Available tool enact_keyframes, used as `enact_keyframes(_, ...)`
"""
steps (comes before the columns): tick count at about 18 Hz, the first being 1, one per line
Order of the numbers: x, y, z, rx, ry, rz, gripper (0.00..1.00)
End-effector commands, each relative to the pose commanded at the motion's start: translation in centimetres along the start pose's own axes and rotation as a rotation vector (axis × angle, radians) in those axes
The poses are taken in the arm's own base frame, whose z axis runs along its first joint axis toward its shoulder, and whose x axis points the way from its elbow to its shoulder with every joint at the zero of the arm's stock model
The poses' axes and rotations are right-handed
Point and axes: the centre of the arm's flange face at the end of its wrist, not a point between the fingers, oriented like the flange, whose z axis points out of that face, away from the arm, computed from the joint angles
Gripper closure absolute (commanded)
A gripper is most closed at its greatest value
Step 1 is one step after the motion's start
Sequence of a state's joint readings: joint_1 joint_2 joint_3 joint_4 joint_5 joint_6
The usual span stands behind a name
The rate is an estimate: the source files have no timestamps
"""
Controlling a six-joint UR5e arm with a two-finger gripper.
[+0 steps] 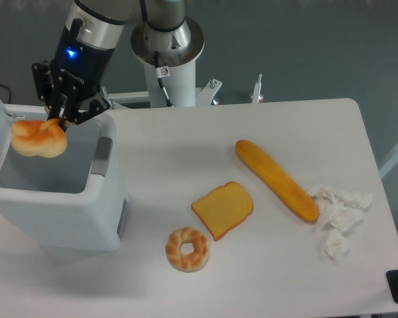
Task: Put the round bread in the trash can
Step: 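Lower the bun into the bin and open the gripper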
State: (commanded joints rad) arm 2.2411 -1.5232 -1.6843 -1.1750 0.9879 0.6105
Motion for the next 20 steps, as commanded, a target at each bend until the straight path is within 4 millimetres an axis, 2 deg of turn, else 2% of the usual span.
enact_keyframes(2,0.0,0.1,0.1,-0.001,0.003,-0.002,0.74)
enact_keyframes(4,-0.1,0.1,0.2,-0.002,0.003,-0.003,0.69)
enact_keyframes(9,-0.6,0.2,1.4,-0.02,0.015,-0.009,0.64)
enact_keyframes(10,-0.6,0.2,1.5,-0.021,0.015,-0.009,0.58)
enact_keyframes(20,-0.6,0.3,1.6,-0.021,0.013,-0.008,0.47)
